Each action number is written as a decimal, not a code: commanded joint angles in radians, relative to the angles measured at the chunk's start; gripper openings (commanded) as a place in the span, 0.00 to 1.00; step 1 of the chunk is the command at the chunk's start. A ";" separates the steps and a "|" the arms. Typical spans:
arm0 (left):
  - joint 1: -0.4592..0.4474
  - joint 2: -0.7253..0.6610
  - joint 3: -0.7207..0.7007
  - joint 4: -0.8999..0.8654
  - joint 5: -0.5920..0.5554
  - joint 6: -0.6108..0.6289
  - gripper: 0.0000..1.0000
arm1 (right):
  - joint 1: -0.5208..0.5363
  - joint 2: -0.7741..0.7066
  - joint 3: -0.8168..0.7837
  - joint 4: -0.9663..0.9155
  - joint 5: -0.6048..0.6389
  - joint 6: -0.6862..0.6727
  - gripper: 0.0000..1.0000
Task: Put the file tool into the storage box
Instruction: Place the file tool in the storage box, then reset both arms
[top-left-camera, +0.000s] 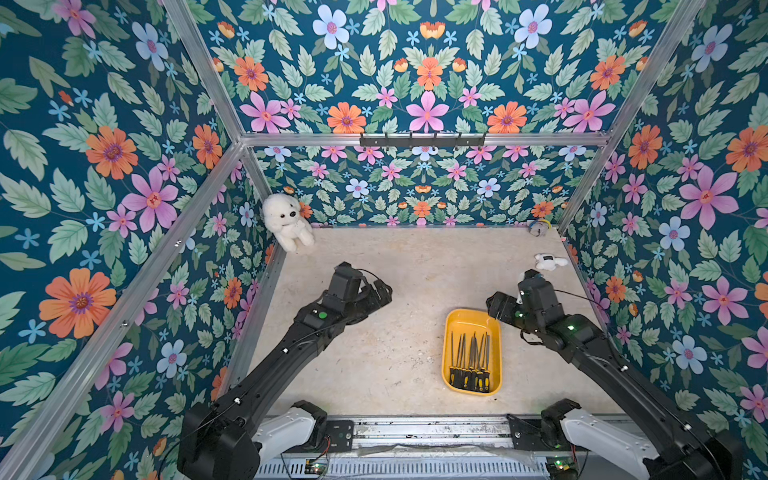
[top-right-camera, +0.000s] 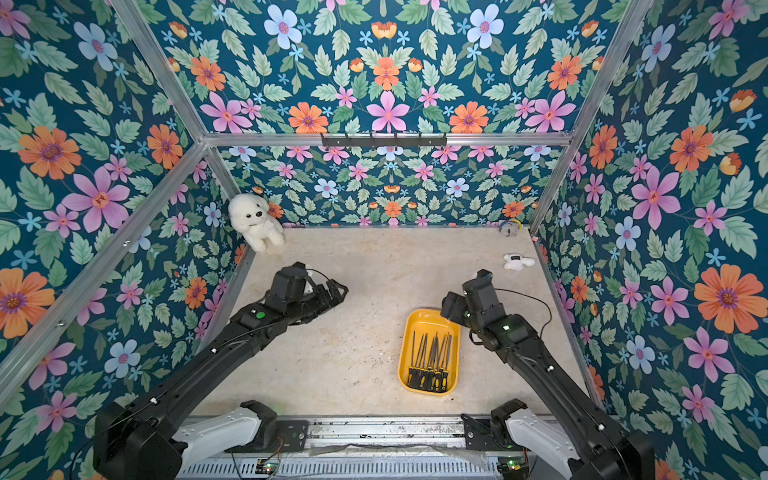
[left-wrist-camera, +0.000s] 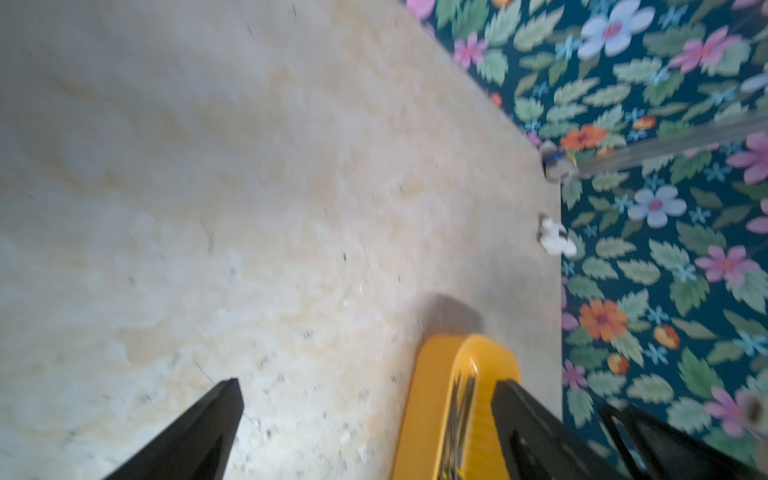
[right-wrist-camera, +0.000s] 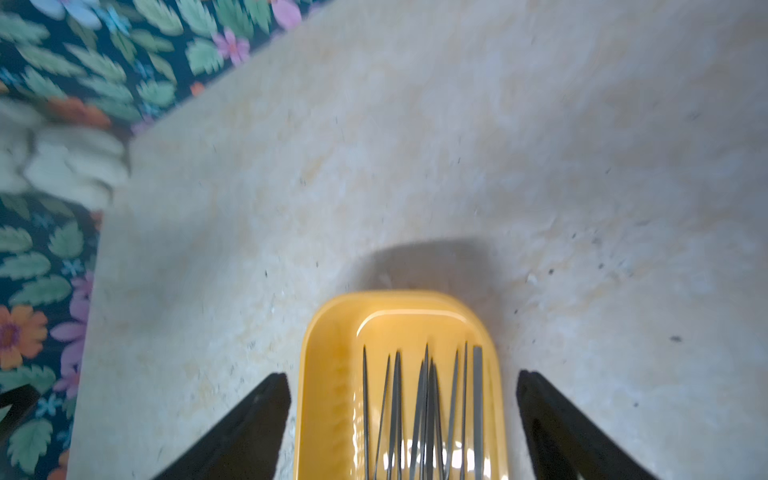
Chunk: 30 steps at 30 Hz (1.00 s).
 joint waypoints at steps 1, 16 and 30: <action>0.064 0.000 0.034 0.062 -0.335 0.160 1.00 | -0.048 -0.079 -0.039 0.143 0.198 -0.139 0.99; 0.374 0.114 -0.491 1.020 -0.565 0.667 1.00 | -0.230 -0.053 -0.501 1.098 0.511 -0.487 0.99; 0.439 0.457 -0.649 1.595 -0.322 0.759 1.00 | -0.334 0.442 -0.654 1.738 0.398 -0.497 0.99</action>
